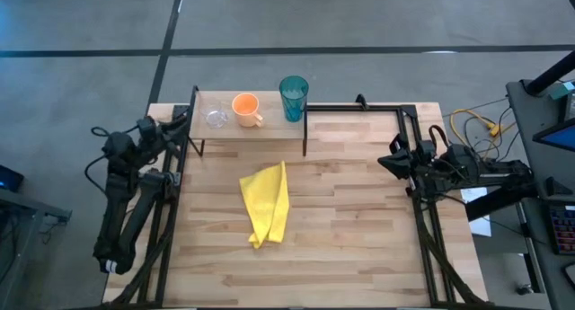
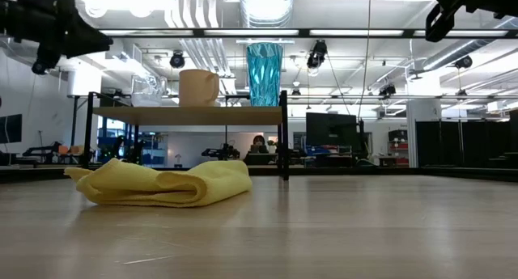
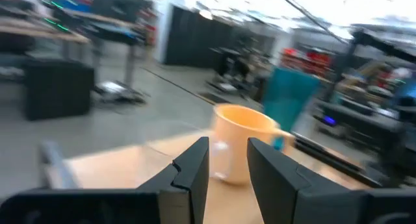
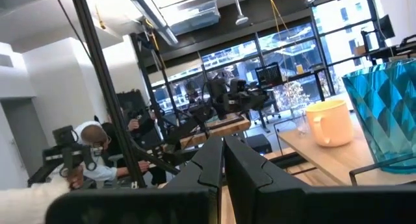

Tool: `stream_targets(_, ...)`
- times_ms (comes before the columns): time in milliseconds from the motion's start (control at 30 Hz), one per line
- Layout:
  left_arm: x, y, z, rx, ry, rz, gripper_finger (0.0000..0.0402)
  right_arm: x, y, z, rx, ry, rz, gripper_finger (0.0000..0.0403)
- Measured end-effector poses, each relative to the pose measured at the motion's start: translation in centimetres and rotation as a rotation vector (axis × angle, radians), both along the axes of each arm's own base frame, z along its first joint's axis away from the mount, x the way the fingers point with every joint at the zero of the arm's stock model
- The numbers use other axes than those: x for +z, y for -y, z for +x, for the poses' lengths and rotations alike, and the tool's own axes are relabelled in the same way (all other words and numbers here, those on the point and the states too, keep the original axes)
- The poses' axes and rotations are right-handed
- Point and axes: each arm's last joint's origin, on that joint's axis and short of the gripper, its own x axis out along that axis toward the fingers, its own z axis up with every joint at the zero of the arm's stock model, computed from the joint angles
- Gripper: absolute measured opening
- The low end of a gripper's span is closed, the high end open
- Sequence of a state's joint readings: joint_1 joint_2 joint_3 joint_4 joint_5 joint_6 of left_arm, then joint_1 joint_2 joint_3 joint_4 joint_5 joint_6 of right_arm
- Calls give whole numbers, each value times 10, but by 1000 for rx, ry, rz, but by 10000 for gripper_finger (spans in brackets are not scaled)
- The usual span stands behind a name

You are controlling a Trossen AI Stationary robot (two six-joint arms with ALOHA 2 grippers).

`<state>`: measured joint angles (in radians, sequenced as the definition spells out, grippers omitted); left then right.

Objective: Stack small to large cups/mugs on shelf
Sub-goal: Return to Home Position

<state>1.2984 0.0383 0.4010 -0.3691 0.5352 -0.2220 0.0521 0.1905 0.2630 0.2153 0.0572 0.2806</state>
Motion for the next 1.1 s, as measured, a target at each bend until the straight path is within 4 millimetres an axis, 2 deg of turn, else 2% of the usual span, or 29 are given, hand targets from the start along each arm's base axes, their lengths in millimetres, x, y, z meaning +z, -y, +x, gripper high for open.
stream_targets(300,-16,-15,-4,306,-4,2,92,0,2,0,-77,-2,20,9)
stream_targets(467,-25,-19,-4,342,-89,31,92,0,3,0,-98,-2,24,9)
stream_targets(733,-53,-29,-5,458,-136,-38,92,0,3,0,-107,2,44,9)
stream_targets(1100,-66,-35,-3,459,-130,-26,92,0,4,0,-120,3,53,9)
